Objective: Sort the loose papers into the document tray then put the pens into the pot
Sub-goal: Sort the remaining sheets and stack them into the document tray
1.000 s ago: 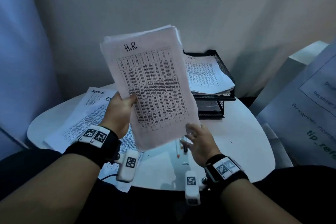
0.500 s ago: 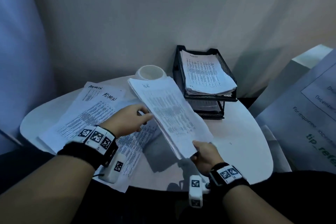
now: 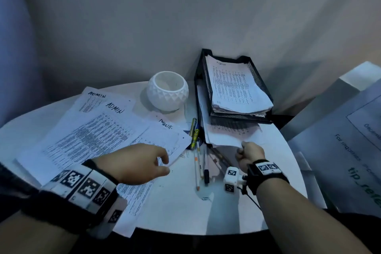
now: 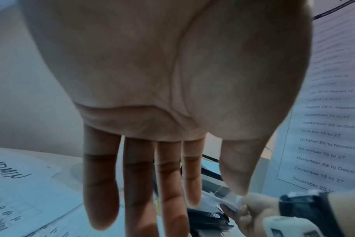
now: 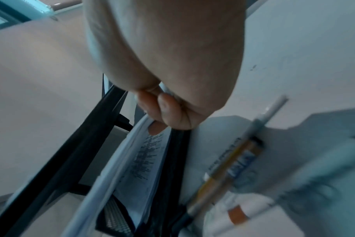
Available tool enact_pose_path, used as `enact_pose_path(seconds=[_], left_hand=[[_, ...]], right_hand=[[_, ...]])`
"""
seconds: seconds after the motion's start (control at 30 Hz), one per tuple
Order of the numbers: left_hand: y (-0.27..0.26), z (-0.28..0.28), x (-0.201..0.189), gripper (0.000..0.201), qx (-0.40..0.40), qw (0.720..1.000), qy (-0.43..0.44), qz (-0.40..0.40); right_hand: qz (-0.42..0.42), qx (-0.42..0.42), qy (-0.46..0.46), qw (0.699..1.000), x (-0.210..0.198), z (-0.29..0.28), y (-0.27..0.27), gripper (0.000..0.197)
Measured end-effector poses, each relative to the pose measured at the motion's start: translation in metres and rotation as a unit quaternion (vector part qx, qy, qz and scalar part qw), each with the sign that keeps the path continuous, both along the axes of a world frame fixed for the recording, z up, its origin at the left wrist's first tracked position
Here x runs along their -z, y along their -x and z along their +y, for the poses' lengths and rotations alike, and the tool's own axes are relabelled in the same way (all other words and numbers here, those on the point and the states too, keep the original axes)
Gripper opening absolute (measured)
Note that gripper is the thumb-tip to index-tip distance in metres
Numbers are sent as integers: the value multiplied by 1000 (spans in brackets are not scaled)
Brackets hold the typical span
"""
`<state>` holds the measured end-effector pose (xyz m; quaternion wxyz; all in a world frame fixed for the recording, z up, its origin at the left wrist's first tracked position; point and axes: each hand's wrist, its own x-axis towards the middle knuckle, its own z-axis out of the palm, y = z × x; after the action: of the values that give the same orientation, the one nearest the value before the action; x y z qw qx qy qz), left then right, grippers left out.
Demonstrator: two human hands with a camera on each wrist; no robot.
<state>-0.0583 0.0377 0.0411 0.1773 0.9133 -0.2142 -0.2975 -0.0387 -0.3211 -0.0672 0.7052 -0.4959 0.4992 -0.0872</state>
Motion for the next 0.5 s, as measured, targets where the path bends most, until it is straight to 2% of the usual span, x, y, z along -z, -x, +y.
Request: enact_pose_path(seconds=[0.1,0.2,0.27,0.33,0.4,0.43,0.47,0.5], left_hand=[[-2,1,3,34,8,1000,-18,-5],[-5,2,3,36,7,1000,-28,-7],[-6,2,3,36,2,999,-33,-2],[-8,2,2,36,0,999,-35,5],[-9,1,2,36,2,999,-37,11],[-10,1,2,36,4,999,-39,13],[-10,0,2,36,6,999,-41,13],[-11,0,2,36,7,999,-41,13]], right_hand=[[7,-19,35,999,1,-6,-33,20],[72,-44,108,991,5,-14,-56,22],[84,-1,102,991,5,-13,-70,10],[120,32,125,984,6,-20,-84,32],[160,-81,255,950,12,-18,-86,52],[145,-134,269,943,11,-10,-84,53],[118,-125,236,956,10,-9,-81,48],[68,-73,142,985,10,-9,-80,38]])
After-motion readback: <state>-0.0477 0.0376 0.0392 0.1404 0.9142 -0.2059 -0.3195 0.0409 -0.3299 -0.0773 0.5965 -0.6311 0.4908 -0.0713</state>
